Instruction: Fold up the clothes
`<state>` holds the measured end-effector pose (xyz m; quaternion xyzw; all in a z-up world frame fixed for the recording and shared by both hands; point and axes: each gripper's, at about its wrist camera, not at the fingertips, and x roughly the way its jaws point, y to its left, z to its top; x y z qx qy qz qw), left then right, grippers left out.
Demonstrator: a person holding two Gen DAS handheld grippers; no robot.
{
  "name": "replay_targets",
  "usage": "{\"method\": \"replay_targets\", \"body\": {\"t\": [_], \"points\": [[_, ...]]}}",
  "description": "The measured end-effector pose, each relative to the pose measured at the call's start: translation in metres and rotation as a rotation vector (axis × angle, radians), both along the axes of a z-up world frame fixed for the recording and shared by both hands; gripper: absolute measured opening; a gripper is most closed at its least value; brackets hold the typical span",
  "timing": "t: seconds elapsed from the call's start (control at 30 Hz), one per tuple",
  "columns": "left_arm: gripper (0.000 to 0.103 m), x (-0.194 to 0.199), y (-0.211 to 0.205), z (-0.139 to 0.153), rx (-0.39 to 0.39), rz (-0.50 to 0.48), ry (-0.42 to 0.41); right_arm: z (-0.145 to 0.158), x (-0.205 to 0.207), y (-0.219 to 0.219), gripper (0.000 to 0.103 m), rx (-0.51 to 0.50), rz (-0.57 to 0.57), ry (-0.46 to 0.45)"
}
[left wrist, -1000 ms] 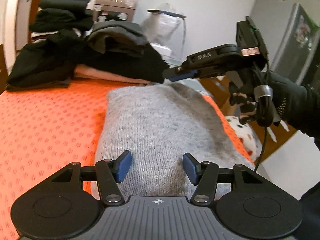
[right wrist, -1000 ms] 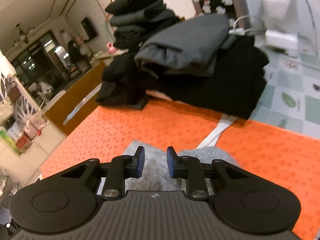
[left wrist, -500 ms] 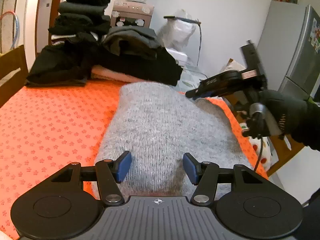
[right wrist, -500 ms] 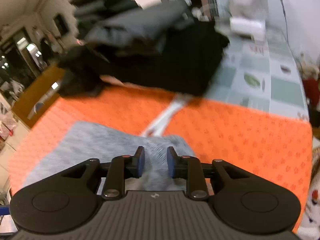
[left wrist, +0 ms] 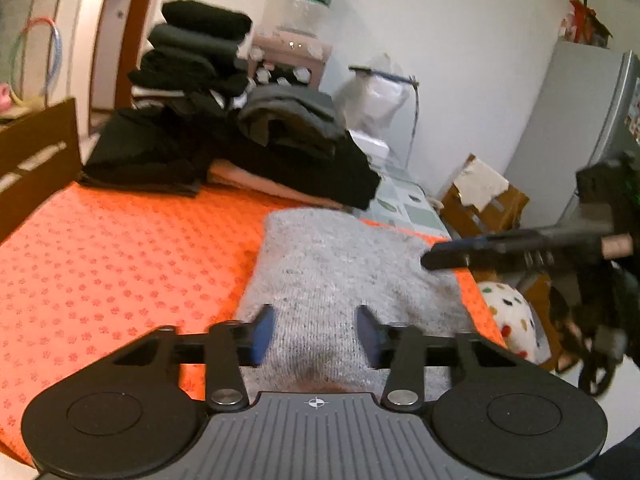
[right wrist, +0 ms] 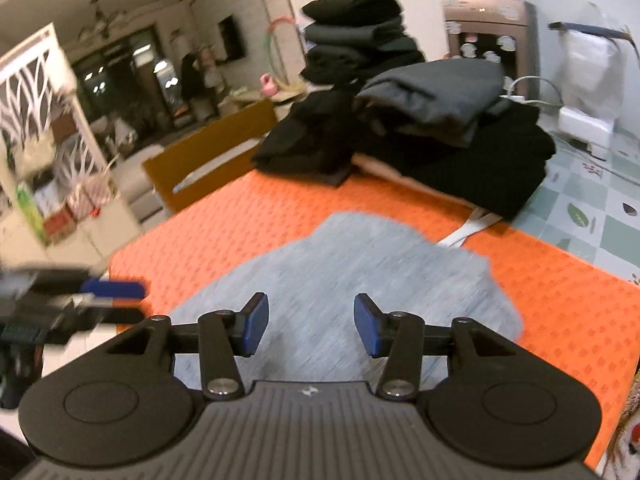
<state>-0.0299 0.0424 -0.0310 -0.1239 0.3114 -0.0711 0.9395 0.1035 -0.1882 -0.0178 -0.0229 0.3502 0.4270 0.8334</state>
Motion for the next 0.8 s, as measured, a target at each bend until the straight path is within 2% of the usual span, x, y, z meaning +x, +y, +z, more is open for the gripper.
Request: {"method": "replay_targets", "body": {"t": [0.07, 0.23, 0.37, 0.47, 0.57, 0.73, 0.8], "points": [[0.028, 0.006, -0.003, -0.003, -0.006, -0.03, 0.015, -0.003, -0.013, 0.002, 0.054, -0.017, 0.007, -0.004], [0.028, 0.015, -0.012, -0.018, -0.007, -0.078, 0.055, -0.023, -0.025, 0.0, 0.054, -0.06, -0.009, 0.027], [0.028, 0.016, -0.017, -0.035, -0.014, -0.1, 0.103, -0.054, -0.035, 0.002, 0.054, -0.17, -0.017, 0.04], [0.028, 0.015, -0.018, -0.04, -0.022, -0.102, 0.102, -0.073, -0.048, 0.006, 0.054, -0.213, -0.012, -0.012], [0.028, 0.014, -0.019, -0.045, -0.03, -0.103, 0.102, -0.073, -0.053, 0.011, 0.055, -0.241, -0.007, -0.043], [0.029, 0.013, -0.019, -0.045, -0.044, -0.11, 0.088, -0.062, -0.049, 0.0, 0.057, -0.187, -0.025, -0.007], [0.037, 0.012, -0.017, -0.037, -0.052, -0.12, 0.07, -0.055, -0.049, -0.006, 0.062, -0.161, -0.047, 0.004]]}}
